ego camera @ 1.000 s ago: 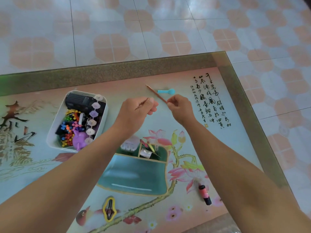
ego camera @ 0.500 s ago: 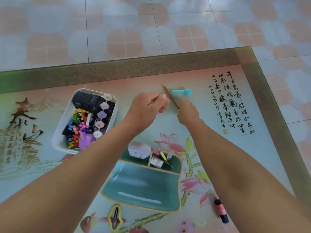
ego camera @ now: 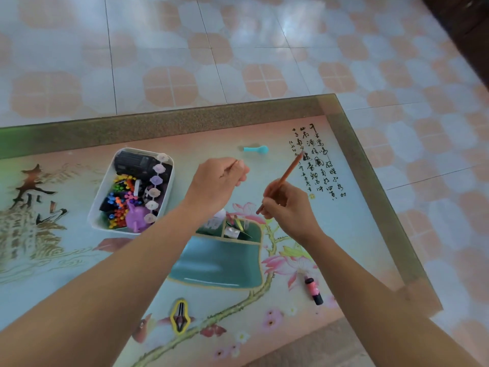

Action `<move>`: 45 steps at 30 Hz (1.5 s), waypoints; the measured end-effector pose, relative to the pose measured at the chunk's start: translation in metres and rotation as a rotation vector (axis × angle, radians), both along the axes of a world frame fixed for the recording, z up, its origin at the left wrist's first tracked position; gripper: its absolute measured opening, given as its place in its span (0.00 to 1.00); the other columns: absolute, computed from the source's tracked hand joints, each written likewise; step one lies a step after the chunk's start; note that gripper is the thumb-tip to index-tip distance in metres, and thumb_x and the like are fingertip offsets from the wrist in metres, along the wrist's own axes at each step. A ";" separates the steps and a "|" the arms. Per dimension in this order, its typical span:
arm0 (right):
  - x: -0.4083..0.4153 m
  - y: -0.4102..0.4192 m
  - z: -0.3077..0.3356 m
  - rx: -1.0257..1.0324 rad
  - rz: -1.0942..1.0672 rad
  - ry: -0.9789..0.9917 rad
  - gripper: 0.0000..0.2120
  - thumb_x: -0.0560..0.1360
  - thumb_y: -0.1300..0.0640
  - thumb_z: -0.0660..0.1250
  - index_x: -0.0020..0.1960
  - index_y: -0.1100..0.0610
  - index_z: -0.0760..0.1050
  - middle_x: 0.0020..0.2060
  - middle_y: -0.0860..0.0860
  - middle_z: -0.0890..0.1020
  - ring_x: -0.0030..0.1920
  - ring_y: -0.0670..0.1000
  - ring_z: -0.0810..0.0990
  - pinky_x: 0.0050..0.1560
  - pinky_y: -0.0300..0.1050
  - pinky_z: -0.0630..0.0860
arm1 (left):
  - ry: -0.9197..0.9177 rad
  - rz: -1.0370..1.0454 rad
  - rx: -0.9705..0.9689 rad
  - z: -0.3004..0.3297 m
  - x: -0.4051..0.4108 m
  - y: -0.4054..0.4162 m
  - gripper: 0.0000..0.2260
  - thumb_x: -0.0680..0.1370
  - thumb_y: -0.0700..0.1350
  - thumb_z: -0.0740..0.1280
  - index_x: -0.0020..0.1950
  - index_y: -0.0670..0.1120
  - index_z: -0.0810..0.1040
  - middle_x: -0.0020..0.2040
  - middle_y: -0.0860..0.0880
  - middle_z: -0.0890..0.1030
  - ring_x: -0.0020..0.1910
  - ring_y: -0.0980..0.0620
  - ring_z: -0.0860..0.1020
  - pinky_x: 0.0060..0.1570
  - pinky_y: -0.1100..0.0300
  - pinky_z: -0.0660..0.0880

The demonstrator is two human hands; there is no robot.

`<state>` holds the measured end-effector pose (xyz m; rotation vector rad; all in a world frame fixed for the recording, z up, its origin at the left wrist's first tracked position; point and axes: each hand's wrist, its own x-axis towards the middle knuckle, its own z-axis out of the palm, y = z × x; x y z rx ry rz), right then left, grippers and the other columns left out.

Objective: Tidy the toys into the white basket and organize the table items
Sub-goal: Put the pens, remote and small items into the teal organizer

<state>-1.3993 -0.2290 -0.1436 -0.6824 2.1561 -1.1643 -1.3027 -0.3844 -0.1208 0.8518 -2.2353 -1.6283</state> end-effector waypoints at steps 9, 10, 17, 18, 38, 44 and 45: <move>0.047 0.026 -0.029 0.194 -0.049 0.231 0.03 0.73 0.65 0.67 0.46 0.60 0.79 0.39 0.56 0.82 0.40 0.55 0.81 0.46 0.45 0.79 | 0.025 -0.044 -0.005 0.007 0.073 0.029 0.13 0.80 0.45 0.59 0.49 0.42 0.83 0.40 0.48 0.83 0.37 0.56 0.80 0.43 0.63 0.76; 0.049 0.026 -0.031 0.207 -0.070 0.234 0.04 0.74 0.64 0.67 0.47 0.60 0.79 0.41 0.57 0.83 0.41 0.54 0.81 0.46 0.43 0.79 | 0.022 -0.049 0.000 0.004 0.083 0.030 0.13 0.80 0.44 0.59 0.49 0.41 0.83 0.40 0.48 0.83 0.36 0.57 0.79 0.43 0.64 0.76; 0.079 0.033 -0.022 0.258 -0.194 0.357 0.10 0.74 0.61 0.68 0.56 0.60 0.75 0.44 0.54 0.79 0.40 0.52 0.78 0.43 0.42 0.75 | -0.031 -0.091 0.018 -0.012 0.140 0.035 0.13 0.80 0.44 0.59 0.49 0.42 0.82 0.38 0.49 0.82 0.33 0.66 0.77 0.35 0.76 0.71; 0.091 0.035 -0.018 0.238 -0.255 0.372 0.08 0.74 0.62 0.67 0.53 0.60 0.74 0.43 0.53 0.79 0.39 0.52 0.77 0.42 0.40 0.74 | -0.035 -0.100 0.021 -0.012 0.149 0.035 0.13 0.81 0.45 0.59 0.49 0.42 0.82 0.38 0.49 0.82 0.33 0.66 0.77 0.35 0.76 0.71; 0.299 0.003 -0.120 0.798 -0.098 0.184 0.25 0.75 0.49 0.65 0.66 0.62 0.63 0.62 0.59 0.70 0.63 0.61 0.71 0.54 0.54 0.71 | -0.424 0.101 0.019 -0.106 0.342 0.030 0.08 0.76 0.44 0.65 0.40 0.43 0.81 0.37 0.44 0.82 0.41 0.44 0.79 0.46 0.51 0.74; 0.306 -0.011 -0.146 0.804 -0.174 0.137 0.22 0.72 0.54 0.71 0.59 0.62 0.67 0.56 0.59 0.75 0.58 0.62 0.74 0.52 0.53 0.72 | -0.462 0.209 0.007 -0.126 0.379 0.021 0.06 0.75 0.40 0.67 0.48 0.42 0.83 0.40 0.49 0.81 0.40 0.52 0.76 0.44 0.62 0.69; 0.307 -0.015 -0.146 0.793 -0.131 0.140 0.16 0.72 0.55 0.71 0.55 0.61 0.70 0.51 0.59 0.76 0.54 0.61 0.76 0.47 0.51 0.72 | -0.466 0.222 0.007 -0.127 0.382 0.018 0.06 0.75 0.40 0.67 0.49 0.42 0.83 0.40 0.47 0.82 0.40 0.52 0.76 0.44 0.62 0.69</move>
